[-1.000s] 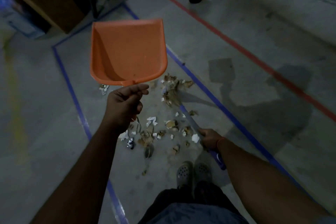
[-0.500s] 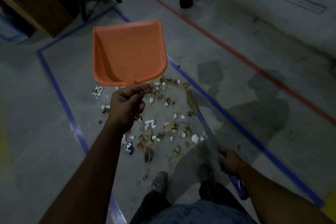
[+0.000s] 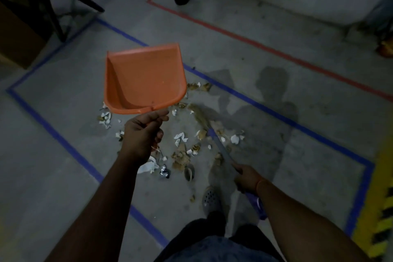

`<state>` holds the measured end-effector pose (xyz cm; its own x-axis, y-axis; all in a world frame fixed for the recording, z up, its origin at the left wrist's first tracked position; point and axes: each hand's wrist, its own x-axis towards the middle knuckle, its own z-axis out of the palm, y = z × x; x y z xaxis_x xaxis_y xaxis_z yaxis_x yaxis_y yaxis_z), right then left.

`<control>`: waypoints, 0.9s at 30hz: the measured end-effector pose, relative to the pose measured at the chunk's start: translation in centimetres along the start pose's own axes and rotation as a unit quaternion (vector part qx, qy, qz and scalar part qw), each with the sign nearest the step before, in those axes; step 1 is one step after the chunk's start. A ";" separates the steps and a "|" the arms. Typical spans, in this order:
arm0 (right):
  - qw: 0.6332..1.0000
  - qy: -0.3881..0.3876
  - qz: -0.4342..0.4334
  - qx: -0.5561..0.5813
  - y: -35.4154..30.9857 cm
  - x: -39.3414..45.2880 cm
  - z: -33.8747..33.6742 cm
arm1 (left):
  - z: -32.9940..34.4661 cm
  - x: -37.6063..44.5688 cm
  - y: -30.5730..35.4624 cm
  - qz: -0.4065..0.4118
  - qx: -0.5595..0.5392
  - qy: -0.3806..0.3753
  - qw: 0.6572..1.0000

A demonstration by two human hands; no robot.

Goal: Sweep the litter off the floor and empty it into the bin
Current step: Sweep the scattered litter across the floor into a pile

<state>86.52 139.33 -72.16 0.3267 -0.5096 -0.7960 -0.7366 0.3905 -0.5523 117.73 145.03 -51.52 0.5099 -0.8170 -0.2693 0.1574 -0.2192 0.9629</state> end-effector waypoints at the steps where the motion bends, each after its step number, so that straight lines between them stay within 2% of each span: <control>1: 1.000 0.009 -0.006 0.010 0.2 -1.0 0.3 | -0.3 -0.5 -0.1 0.002 -0.001 -0.008 1.000; 6: 0.995 0.092 -0.018 0.016 4.4 -5.6 1.8 | -1.1 -3.7 0.1 0.030 0.001 -0.034 0.999; 13: 0.980 0.175 0.045 0.081 11.7 -12.8 7.8 | -3.6 -10.7 -2.4 0.064 0.010 -0.091 0.994; 19: 0.980 0.136 0.103 0.101 13.8 -16.7 14.2 | -7.9 -15.4 -3.4 0.042 0.033 -0.127 0.990; 27: 0.993 0.069 0.082 0.051 5.7 -13.4 20.9 | -15.8 -15.1 -1.5 0.062 0.032 -0.106 0.992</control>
<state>90.33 164.34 -69.83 0.1168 -0.5305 -0.8396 -0.7071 0.5492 -0.4454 123.16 166.18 -49.13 0.3325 -0.9319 -0.1451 0.0470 -0.1373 0.9894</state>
